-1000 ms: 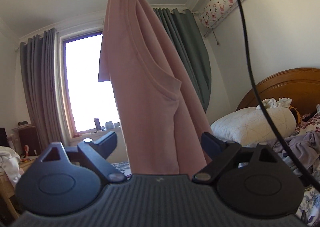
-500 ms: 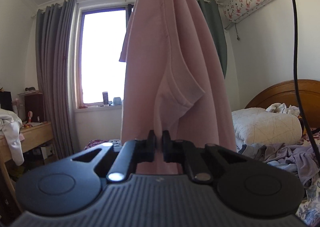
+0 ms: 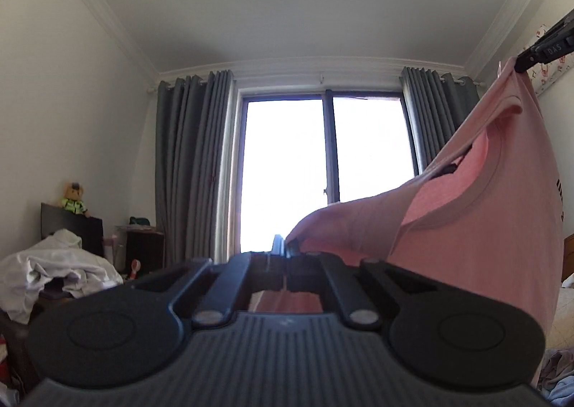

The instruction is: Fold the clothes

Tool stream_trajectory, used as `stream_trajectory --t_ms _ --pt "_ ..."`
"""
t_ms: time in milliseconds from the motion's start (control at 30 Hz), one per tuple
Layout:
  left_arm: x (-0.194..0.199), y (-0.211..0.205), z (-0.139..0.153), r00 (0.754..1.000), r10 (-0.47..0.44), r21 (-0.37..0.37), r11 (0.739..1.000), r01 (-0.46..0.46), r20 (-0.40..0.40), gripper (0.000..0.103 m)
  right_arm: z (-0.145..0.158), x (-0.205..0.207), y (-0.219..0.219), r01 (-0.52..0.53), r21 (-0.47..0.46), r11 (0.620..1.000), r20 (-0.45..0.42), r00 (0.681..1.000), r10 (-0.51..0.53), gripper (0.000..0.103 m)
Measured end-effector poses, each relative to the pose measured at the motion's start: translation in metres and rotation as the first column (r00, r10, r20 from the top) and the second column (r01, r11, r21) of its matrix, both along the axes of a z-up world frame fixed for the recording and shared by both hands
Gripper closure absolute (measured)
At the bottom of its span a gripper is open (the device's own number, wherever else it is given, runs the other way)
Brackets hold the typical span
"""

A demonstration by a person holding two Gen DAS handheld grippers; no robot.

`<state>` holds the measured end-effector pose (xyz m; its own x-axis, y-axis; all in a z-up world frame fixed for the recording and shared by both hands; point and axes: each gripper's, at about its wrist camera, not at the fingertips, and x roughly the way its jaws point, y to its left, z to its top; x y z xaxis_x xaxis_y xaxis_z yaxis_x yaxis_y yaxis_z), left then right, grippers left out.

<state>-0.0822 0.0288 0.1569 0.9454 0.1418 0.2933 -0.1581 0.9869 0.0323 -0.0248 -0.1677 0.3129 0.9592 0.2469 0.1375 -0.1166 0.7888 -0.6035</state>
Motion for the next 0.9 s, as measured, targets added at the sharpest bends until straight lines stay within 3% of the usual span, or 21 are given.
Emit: stream_trajectory --t_ms 167,400,500,600,700,833,900 --pt "-0.033 0.029 0.074 0.997 -0.069 0.048 0.997 0.067 0.045 0.103 0.016 -0.029 -0.027 -0.060 0.100 0.993 -0.003 0.998 0.061 0.102" --pt "-0.098 0.039 0.148 0.979 -0.032 0.087 0.996 0.015 0.202 0.103 0.038 -0.082 -0.049 -0.173 0.230 0.958 0.033 0.985 0.170 0.102" --pt "-0.098 0.038 0.171 0.974 -0.014 0.092 0.996 -0.007 0.224 0.102 0.052 -0.087 -0.047 -0.193 0.275 0.942 0.041 0.981 0.189 0.102" --pt "-0.070 0.037 0.183 0.979 0.027 0.110 0.993 -0.050 0.202 0.102 0.062 -0.071 -0.045 -0.190 0.303 0.934 0.025 0.981 0.192 0.101" --pt "-0.018 0.039 0.175 0.984 0.066 0.126 0.988 -0.087 0.165 0.102 0.061 -0.023 -0.043 -0.135 0.342 0.930 -0.018 0.989 0.150 0.103" --pt "0.095 0.037 0.141 0.995 0.099 0.167 0.981 -0.099 0.014 0.102 0.030 0.092 -0.054 -0.022 0.433 0.901 -0.145 0.985 0.094 0.103" --pt "0.156 0.037 0.110 0.986 0.151 0.200 0.971 -0.133 -0.077 0.102 -0.013 0.168 -0.054 0.029 0.450 0.893 -0.247 0.965 0.093 0.103"
